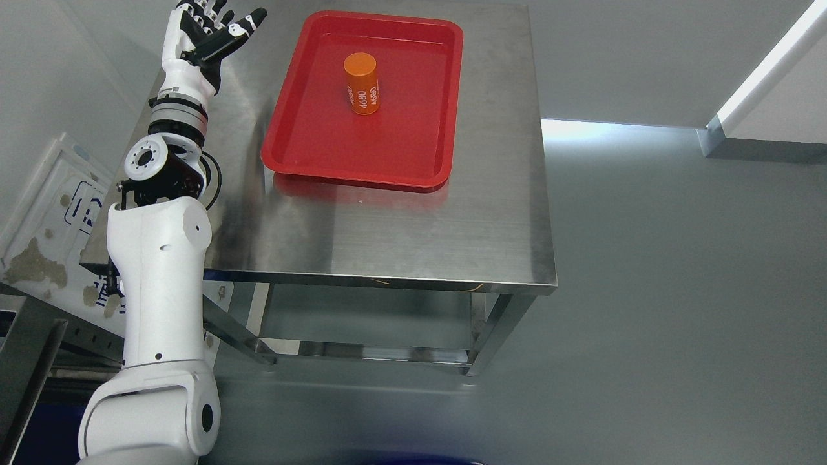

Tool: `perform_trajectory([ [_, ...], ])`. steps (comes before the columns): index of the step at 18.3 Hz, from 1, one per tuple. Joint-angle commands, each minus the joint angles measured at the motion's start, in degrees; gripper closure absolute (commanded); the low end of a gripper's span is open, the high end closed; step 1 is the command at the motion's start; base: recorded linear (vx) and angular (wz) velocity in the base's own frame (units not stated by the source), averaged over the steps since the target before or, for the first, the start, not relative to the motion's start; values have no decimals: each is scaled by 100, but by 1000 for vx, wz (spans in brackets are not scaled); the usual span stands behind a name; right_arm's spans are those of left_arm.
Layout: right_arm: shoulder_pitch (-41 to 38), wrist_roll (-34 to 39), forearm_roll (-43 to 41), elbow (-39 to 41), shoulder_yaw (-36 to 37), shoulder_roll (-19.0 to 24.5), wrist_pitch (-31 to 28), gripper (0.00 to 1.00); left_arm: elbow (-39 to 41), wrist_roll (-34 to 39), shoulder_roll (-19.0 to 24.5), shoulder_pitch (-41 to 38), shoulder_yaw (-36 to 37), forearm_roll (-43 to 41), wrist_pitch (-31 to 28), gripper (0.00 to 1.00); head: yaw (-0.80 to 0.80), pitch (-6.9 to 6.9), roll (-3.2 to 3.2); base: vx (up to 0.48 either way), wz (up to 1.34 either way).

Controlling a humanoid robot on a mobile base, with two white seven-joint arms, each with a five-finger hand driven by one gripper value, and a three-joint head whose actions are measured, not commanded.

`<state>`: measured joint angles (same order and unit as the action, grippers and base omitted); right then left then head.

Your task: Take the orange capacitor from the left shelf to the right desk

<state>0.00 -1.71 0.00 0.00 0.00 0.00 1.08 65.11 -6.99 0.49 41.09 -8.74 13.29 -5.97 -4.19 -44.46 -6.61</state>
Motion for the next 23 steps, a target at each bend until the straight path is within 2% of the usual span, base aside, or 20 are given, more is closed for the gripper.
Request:
perform_trajectory([
  [1,-114,4,26,100,70,-100,33,0,265,-75,51,-347,-190,42,9,0,0,0,0,0,0],
  [7,-114,4,26,100,70,-100,33,0,432,-40,51,-365,-146,-195,17,0,0,0,0,0,0],
  [23,-114,4,26,100,70,-100,33,0,441,-57,51,-593,-102,-204,44,0,0,0,0,0,0],
])
